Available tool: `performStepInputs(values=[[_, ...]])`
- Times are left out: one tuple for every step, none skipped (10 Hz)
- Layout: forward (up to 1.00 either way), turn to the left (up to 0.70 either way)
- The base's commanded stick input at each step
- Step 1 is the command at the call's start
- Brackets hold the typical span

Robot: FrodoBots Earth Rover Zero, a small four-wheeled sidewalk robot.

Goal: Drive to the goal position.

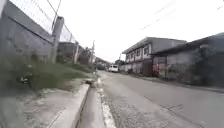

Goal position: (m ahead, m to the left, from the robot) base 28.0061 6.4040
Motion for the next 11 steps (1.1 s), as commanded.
performStepInputs(values=[[0.70, 0.00], [0.70, 0.00], [0.70, 0.00], [0.70, 0.00], [0.70, 0.00], [0.70, 0.00], [0.70, 0.00], [0.70, 0.00], [0.70, 0.00], [0.70, 0.00], [0.70, 0.00]])
